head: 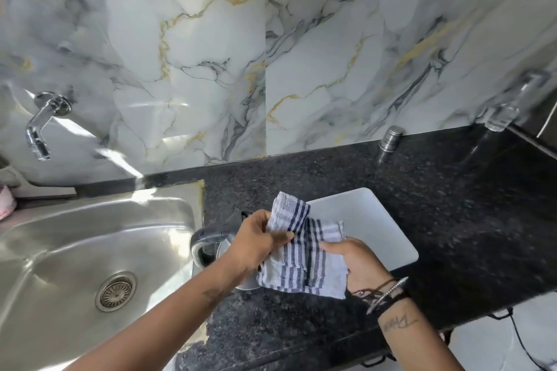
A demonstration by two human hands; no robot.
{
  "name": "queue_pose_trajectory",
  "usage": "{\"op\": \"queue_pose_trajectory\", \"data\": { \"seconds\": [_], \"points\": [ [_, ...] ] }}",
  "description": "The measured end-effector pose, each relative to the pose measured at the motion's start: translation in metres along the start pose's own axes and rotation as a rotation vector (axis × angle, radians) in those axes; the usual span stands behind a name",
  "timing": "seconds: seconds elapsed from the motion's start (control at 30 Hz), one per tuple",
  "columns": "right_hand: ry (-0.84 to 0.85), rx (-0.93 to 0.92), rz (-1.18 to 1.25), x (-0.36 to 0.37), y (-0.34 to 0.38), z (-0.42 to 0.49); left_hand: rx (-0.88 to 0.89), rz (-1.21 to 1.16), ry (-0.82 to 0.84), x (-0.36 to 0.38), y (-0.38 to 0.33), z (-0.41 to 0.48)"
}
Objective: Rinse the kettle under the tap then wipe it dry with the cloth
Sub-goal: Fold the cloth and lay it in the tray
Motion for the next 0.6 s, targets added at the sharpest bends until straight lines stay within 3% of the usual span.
{"op": "queue_pose_trajectory", "data": {
  "seconds": [0.1,0.23,0.33,0.47,0.53,0.6],
  "points": [
    [-0.168,-0.150,-0.197,0.001,0.019,-0.007,0.049,0.123,-0.086,0.000,0.004,-0.003],
    [-0.193,-0.411,-0.420,0.038,0.029,-0.032,0.206,0.245,-0.169,0.016,0.001,-0.010],
    [-0.073,-0.390,-0.236,0.061,0.021,-0.038,0.288,0.169,-0.041,0.044,-0.010,-0.022],
    [0.085,-0.253,0.189,0.048,0.016,-0.027,0.119,-0.023,0.273,0.079,-0.014,-0.038],
    [0.153,-0.209,0.256,0.032,0.015,-0.023,0.056,0.031,0.311,0.078,-0.012,-0.038],
    [0.162,-0.143,0.297,0.013,0.012,-0.015,0.006,-0.070,0.212,0.068,-0.012,-0.029]
  ]
}}
Point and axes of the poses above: each hand's wrist, its own z-axis towards the middle knuckle, its own x-axis out of the palm, y = z × x, the point moved 5 cm from there along z, towards the middle knuckle, and after that the axes turned 4 degrees about -y, right-handed, at the moved point
